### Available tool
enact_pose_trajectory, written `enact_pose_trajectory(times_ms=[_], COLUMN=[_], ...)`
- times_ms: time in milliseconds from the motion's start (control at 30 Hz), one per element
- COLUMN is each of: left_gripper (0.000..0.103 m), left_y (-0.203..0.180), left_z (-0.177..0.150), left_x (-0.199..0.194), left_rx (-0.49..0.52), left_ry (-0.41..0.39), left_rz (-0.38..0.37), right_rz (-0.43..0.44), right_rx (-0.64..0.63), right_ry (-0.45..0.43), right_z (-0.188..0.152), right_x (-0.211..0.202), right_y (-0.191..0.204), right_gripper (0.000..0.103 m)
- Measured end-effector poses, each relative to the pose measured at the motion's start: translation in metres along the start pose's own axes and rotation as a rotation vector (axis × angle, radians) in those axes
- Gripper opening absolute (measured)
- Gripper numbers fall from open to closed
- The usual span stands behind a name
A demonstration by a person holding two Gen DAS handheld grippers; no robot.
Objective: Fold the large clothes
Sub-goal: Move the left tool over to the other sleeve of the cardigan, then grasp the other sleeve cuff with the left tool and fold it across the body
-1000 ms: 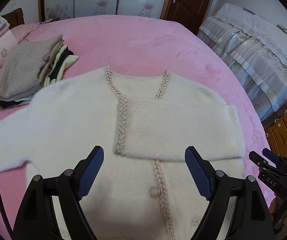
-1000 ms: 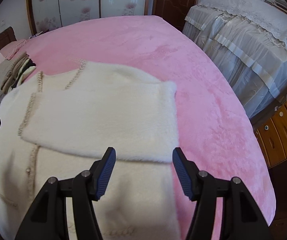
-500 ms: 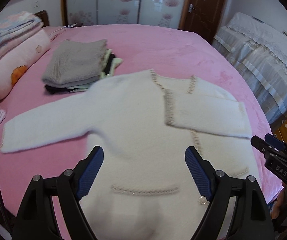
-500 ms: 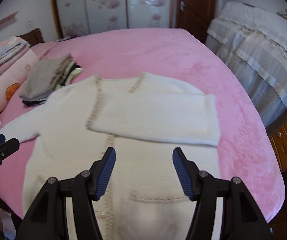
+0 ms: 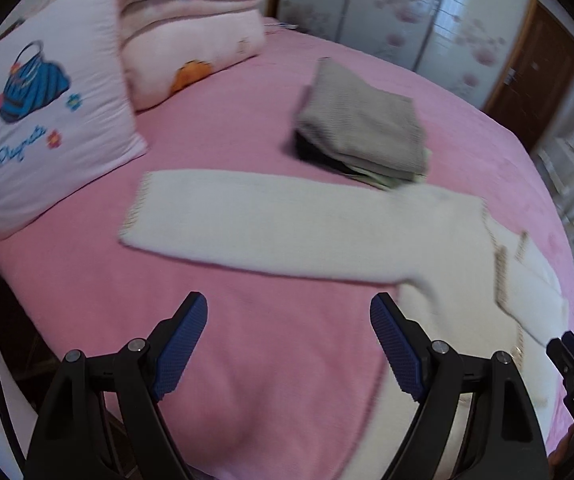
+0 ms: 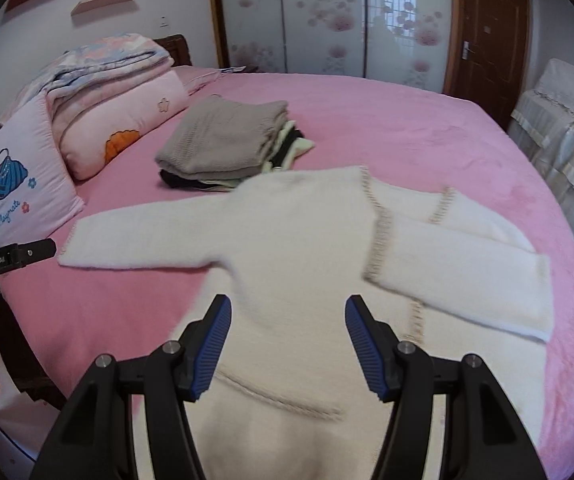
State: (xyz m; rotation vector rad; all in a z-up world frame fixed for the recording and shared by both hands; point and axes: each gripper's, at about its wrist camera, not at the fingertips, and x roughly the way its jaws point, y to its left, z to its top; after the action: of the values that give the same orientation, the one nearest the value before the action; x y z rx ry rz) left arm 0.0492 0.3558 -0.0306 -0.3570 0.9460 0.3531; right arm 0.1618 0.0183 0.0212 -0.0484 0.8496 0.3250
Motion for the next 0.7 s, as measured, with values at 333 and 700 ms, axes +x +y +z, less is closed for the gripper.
enact_pose_trajectory(times_ms=[333, 700], left_gripper=[0.083, 0.083], left_y=[0.111, 0.151], left_z=[0.027, 0.036], left_x=[0.102, 0.197], left_rx=[-0.327, -0.577], left_ry=[0.162, 0.243], left_rz=[-0.043, -0.113], right_rz=[0.028, 0.02], right_rx=[-0.026, -0.047], right_ry=[0.07, 0.143], right_z=[0.014, 0.005], right_x=[0.069, 0.114], right_y=[0.054, 0.057], right_gripper=[0.059, 0.059])
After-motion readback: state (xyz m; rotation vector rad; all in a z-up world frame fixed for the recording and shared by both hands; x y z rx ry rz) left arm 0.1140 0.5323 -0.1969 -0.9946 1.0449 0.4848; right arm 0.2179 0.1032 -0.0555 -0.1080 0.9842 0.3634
